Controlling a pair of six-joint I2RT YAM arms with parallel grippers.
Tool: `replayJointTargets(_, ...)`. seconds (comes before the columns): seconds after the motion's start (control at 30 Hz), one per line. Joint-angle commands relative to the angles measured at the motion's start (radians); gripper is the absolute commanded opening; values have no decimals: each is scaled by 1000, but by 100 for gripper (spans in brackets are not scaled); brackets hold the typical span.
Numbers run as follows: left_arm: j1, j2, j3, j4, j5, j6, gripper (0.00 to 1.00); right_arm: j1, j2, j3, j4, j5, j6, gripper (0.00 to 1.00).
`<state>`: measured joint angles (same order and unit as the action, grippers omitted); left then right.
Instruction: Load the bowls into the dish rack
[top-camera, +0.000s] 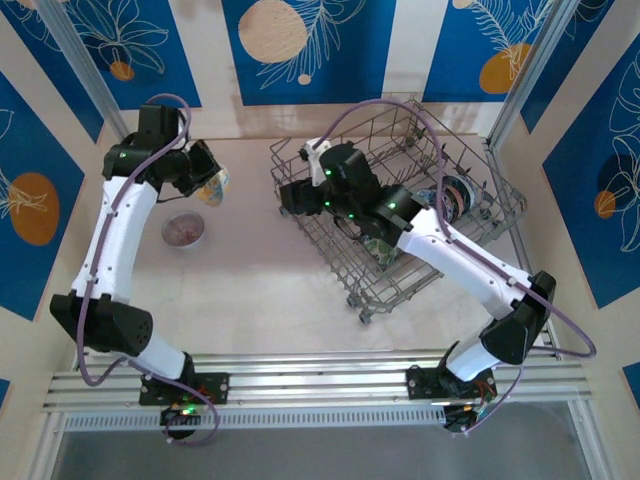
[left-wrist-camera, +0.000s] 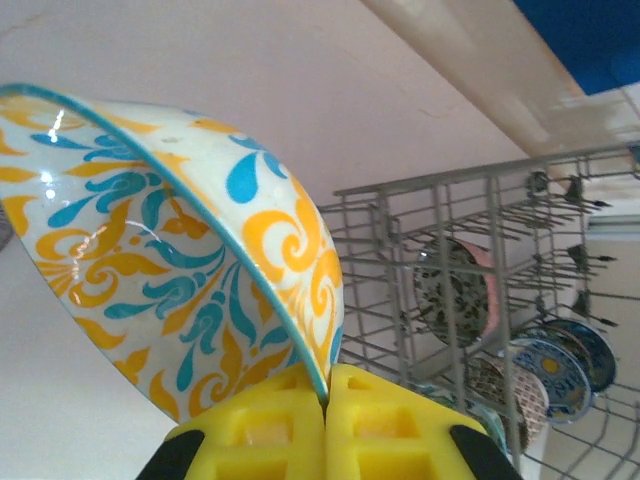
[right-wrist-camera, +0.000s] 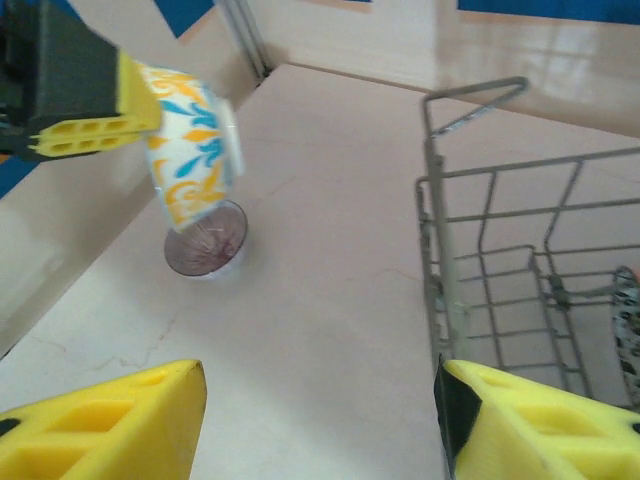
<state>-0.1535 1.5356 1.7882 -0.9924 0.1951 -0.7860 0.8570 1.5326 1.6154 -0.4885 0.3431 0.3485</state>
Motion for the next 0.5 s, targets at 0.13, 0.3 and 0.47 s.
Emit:
replayJointTargets(0.13,-90,-92,-6,148,-15,-146,0,145,110,35,225,107,-15,62)
replayJointTargets(0.3,-104,-110,-9,149,-17,-161,0,168,172,38,314,182,-15,60)
replayJointTargets(0.47,-110,-115,-6,156,-13,-172,0,174,225,49,399,237,-42,59)
